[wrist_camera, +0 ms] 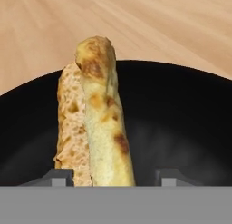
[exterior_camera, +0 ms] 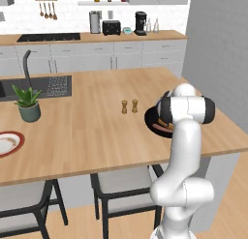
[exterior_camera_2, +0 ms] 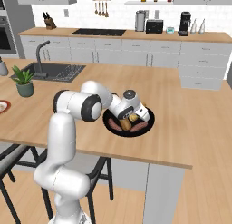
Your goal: Place one bun and one sausage from the bowl on each plate.
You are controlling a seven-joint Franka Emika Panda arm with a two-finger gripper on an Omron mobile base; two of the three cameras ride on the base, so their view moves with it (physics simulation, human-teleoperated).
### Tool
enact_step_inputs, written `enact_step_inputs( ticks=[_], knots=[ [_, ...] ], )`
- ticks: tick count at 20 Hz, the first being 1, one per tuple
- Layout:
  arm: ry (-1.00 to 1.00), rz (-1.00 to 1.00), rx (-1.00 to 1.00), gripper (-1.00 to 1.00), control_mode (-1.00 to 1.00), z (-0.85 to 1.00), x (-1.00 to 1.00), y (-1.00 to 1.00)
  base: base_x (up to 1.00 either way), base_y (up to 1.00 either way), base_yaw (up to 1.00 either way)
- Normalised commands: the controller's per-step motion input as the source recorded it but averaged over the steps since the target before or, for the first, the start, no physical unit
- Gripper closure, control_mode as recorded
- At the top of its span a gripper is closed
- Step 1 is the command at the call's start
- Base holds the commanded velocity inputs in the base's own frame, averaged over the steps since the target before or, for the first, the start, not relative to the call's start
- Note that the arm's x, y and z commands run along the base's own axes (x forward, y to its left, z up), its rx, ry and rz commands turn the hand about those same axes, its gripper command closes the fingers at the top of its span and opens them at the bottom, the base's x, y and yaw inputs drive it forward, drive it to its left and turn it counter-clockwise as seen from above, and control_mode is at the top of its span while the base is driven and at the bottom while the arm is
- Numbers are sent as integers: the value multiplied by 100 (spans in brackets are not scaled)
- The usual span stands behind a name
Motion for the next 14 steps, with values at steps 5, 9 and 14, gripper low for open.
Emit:
enact_step_inputs(
  ticks=[5,9,14],
  knots=[
    [0,0,0,100,-100,0,0,0,0,0,0],
    [-1,0,0,100,-100,5,0,0,0,0,0],
    [0,0,0,100,-100,55,-29,0,0,0,0]
  ],
)
